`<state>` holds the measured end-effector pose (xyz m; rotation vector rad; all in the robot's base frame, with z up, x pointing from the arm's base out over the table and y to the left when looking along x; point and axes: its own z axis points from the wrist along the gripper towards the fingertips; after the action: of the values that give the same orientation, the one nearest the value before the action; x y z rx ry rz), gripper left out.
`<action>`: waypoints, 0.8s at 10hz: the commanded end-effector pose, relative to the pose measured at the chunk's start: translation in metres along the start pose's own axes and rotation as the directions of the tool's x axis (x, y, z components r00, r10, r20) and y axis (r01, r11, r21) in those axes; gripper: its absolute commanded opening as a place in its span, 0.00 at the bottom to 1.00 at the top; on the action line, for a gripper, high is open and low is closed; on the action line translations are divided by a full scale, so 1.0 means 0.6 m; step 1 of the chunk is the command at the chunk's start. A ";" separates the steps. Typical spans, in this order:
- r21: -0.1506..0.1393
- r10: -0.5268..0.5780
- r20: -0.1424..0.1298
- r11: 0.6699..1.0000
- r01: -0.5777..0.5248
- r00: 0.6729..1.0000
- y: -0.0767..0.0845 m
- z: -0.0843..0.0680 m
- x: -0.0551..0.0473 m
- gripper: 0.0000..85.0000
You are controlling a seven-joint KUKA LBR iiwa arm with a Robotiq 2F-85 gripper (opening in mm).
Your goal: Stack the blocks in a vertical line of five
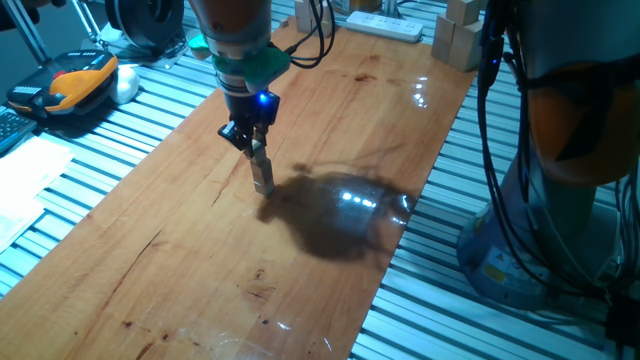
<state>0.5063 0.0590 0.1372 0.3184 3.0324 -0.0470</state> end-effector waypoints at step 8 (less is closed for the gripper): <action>0.000 -0.002 0.002 1.000 0.002 1.000 -0.005 0.003 0.004 0.00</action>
<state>0.5031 0.0565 0.1347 0.3157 3.0306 -0.0476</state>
